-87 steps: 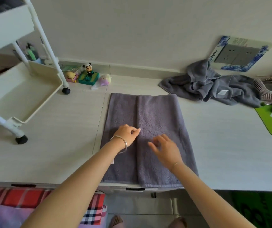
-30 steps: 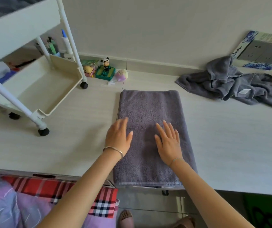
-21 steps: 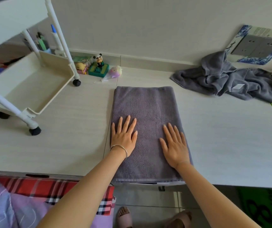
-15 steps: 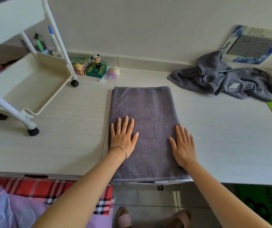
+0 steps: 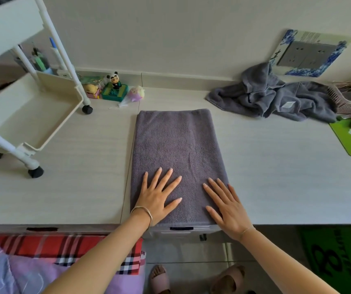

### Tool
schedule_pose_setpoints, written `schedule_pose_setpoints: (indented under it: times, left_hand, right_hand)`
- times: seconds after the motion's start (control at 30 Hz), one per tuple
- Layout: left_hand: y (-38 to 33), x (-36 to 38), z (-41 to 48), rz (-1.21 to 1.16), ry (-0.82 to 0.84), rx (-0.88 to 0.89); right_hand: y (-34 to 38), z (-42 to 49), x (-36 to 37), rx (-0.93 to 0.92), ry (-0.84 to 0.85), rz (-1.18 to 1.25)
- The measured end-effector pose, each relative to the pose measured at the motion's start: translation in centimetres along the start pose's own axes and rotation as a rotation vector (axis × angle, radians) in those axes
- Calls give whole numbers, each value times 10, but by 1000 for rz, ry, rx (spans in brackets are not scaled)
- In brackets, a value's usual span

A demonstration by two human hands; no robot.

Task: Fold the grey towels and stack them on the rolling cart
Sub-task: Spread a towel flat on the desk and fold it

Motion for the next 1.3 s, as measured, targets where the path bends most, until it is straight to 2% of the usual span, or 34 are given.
schedule_pose_setpoints:
  times: [0.13, 0.27, 0.5, 0.6, 0.7, 0.8, 0.87, 0.97, 1.03, 1.1, 1.2, 1.3]
  left_hand:
    - [-21, 10, -18, 117, 17, 194]
    - [-25, 16, -23, 225, 35, 177]
    - [-29, 11, -30, 130, 59, 179]
    - [-34, -2, -33, 26, 27, 202]
    - [-36, -27, -33, -206, 128, 209]
    - [-28, -64, -29, -308, 190, 182]
    - [-20, -90, -25, -354, 194, 151]
    - [-10, -114, -20, -371, 279, 144]
    - [2, -120, -19, -281, 383, 136]
    - [19, -126, -19, -295, 467, 115]
    - [40, -145, -20, -560, 498, 74]
    - [59, -158, -14, -934, 424, -17]
  right_hand:
    - [4, -19, 5, -111, 27, -51]
    - [3, -23, 10, -88, 51, -118]
    - [12, -31, 13, -46, 63, -53]
    - [12, -33, 9, -41, -5, -12]
    - [10, -32, -11, -83, -86, 101]
    - [4, -28, -54, -55, -106, 203]
    - [0, -21, -83, 47, 28, 289]
    - [-6, -7, -117, 105, 233, 389]
    - [-10, 1, -134, 101, 260, 415]
    - [-16, 8, -146, 108, 275, 457]
    - [-25, 12, -158, 147, 331, 700]
    - [-32, 25, -160, 155, 302, 1117]
Point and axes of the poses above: each hand's wrist, its own z-axis towards the middle knuckle, its own x-axis out of the palm, y = z × x, the point moved 5 cm from there along z, towards the middle knuckle, and after that the axes turned 8 degrees about y, right-handed, at the moved point
